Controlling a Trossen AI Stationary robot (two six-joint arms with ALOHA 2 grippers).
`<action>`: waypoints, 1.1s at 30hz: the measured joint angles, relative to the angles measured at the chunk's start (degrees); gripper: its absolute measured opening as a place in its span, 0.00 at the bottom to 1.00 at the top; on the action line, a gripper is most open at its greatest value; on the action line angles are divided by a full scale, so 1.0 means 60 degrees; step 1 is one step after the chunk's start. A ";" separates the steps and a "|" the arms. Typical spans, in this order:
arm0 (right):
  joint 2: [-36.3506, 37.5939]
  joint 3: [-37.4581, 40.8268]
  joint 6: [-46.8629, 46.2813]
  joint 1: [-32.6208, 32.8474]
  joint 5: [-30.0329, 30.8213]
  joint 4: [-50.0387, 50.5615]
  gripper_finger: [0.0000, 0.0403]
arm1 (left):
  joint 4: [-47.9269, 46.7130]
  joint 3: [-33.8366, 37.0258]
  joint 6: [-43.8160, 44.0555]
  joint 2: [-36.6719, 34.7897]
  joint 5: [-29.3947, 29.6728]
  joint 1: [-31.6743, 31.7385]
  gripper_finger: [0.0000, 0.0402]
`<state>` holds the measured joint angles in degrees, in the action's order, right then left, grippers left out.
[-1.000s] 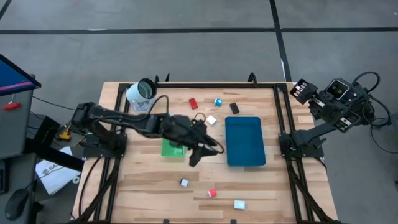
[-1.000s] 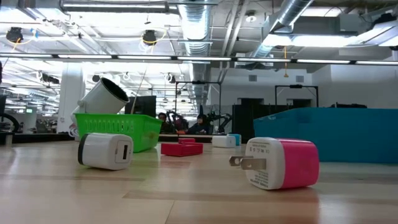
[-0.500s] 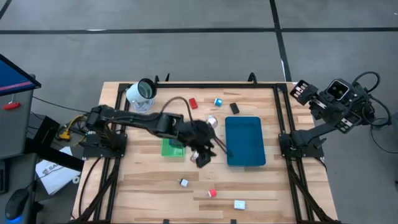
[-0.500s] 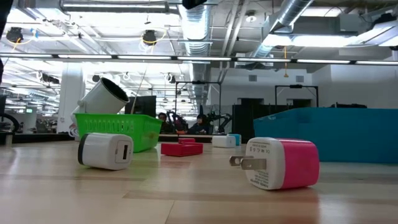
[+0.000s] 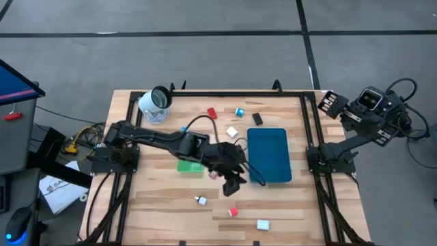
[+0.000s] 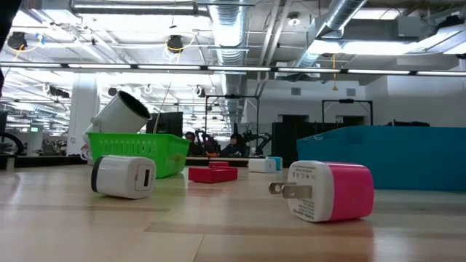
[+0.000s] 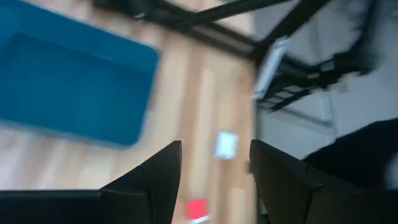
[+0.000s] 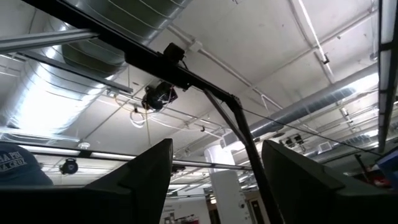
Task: Pick & Place Office items
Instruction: Put the bottom red digital timer into the green basket
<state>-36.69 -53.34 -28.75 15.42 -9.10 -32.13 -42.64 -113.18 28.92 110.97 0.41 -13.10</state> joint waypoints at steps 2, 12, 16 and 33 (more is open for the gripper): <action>0.0000 0.0000 -0.0160 0.0000 -0.0034 0.0007 0.59 | -0.0931 -0.0501 0.0000 0.0419 0.0114 0.0099 0.46; 0.0036 0.0000 -0.0641 0.0000 -0.0446 0.0089 0.59 | -0.3507 -0.1024 0.0880 0.1843 0.0489 -0.0011 0.46; 0.0073 0.0000 -0.0718 0.0000 -0.0485 0.0101 0.59 | -0.3988 -0.1024 0.1744 0.2099 0.0995 0.0087 0.46; 0.0073 0.0000 -0.1144 -0.0011 -0.0140 0.0068 0.59 | -0.3661 0.0852 0.4271 0.2413 0.1179 0.0699 0.47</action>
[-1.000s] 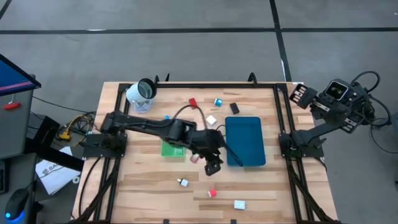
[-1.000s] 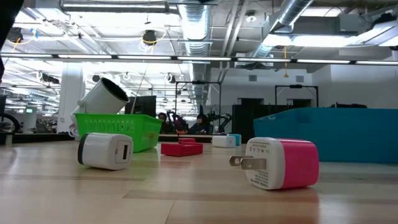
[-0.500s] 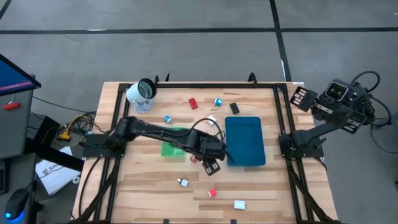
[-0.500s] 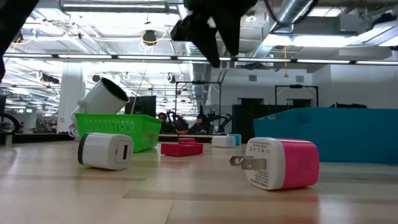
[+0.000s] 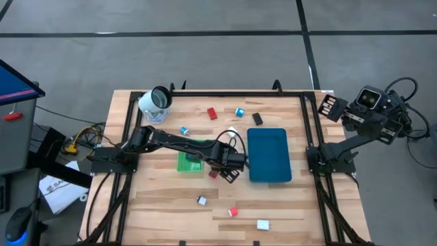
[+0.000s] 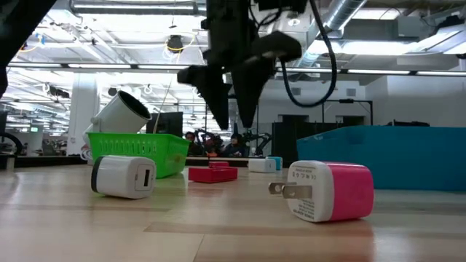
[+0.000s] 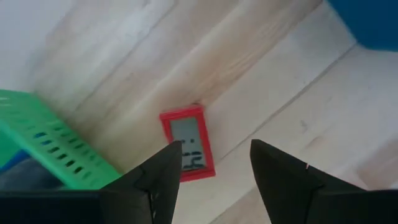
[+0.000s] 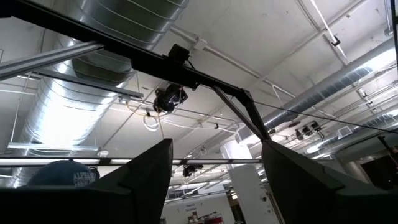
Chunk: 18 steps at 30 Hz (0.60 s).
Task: Pick & Place Office items
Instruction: Put the bottom red digital timer into the green basket
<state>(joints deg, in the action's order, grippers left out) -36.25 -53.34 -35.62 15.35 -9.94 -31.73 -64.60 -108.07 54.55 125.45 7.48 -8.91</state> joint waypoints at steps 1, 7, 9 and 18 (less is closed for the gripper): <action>0.0000 0.0000 -0.0003 0.0000 0.0057 0.0001 0.59 | 0.0094 0.0091 0.0000 0.0000 -0.0064 0.0000 0.47; 0.0000 0.0000 0.0026 0.0000 0.0172 -0.0001 0.59 | 0.0386 0.0535 -0.0001 -0.0004 -0.0114 -0.0007 0.53; 0.0000 0.0000 0.0075 0.0000 0.0172 -0.0005 0.59 | 0.0486 0.0635 -0.0012 -0.0007 -0.0228 -0.0007 0.57; 0.0000 0.0000 0.0154 0.0000 0.0172 -0.0033 0.59 | 0.0786 0.0728 -0.0200 -0.0007 -0.0747 0.0004 0.72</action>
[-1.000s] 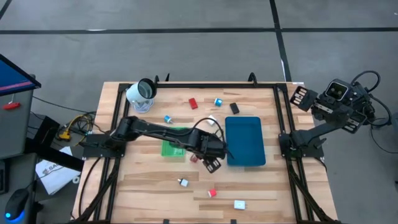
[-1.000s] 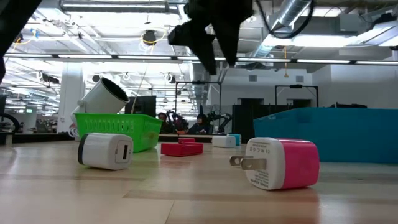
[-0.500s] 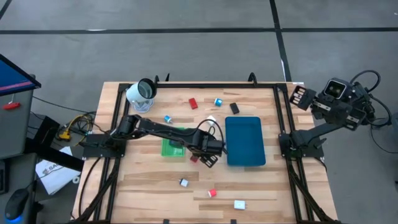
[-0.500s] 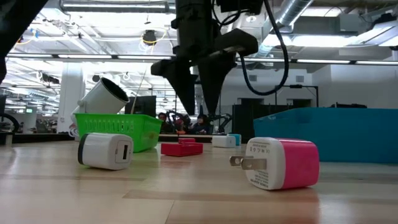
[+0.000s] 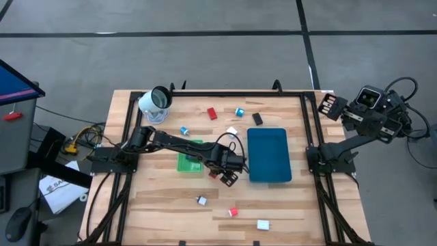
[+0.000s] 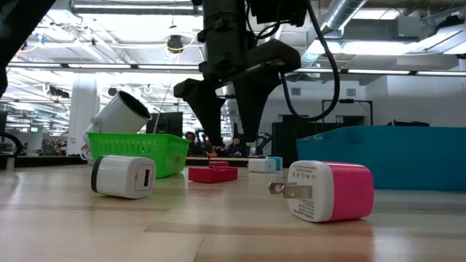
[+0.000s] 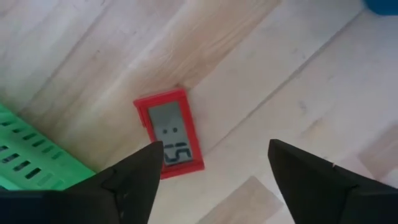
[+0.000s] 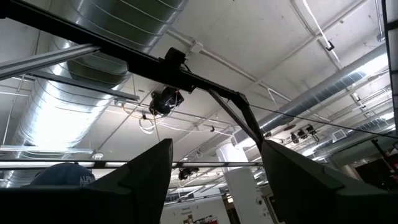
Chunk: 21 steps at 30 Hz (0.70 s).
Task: Pick & Place Office items
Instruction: Put the bottom red digital timer into the green basket
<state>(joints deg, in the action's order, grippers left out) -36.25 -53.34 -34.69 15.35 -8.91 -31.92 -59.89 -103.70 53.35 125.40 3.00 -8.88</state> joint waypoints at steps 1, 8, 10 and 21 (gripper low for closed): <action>0.0000 0.0000 0.0003 0.0000 0.0000 -0.0001 0.59 | -0.0002 0.0000 0.0000 0.0000 -0.0003 0.0004 0.74; 0.0000 0.0000 0.0028 0.0000 0.0000 -0.0001 0.59 | -0.0005 0.0000 -0.0001 0.0000 -0.0003 0.0166 0.78; 0.0000 0.0000 0.0024 0.0000 0.0000 0.0000 0.59 | 0.0070 0.0061 -0.0055 0.0000 0.0005 0.0226 0.78; 0.0000 0.0000 -0.0041 0.0000 -0.0004 0.0000 0.59 | 0.0347 0.0740 -0.0155 -0.0004 -0.0469 0.0288 0.76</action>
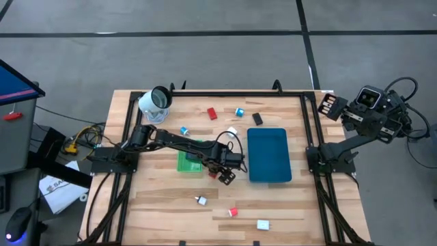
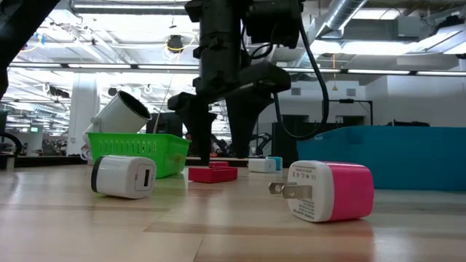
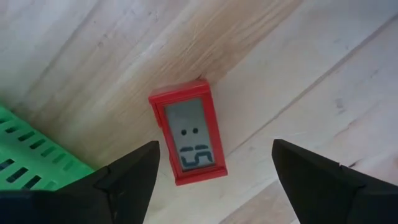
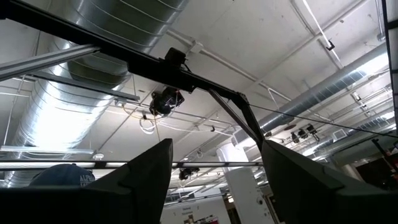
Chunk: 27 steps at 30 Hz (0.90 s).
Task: Pick & Place Office items
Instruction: Put the bottom red digital timer into the green basket
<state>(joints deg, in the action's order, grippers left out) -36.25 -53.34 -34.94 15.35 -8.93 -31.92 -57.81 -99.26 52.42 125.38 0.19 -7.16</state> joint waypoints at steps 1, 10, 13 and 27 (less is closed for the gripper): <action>0.0000 0.0000 -0.0004 0.0000 0.0000 -0.0004 0.59 | -0.0010 0.0016 -0.0061 0.0000 0.0000 0.0001 0.76; 0.0000 0.0000 -0.0007 0.0000 0.0000 0.0000 0.59 | -0.0002 0.0022 -0.0300 0.0000 0.0014 0.0121 0.76; 0.0000 0.0000 -0.0011 0.0000 -0.0004 0.0000 0.59 | 0.0041 0.0022 -0.0416 0.0000 -0.0068 0.0146 0.76; 0.0000 0.0000 -0.0033 0.0000 -0.0221 -0.0036 0.59 | 0.0383 0.0005 -0.0069 0.0243 -0.0193 0.0146 0.75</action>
<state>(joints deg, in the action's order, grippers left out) -36.25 -53.34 -35.14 15.35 -10.26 -32.14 -55.51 -99.23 52.01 126.84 -0.97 -6.28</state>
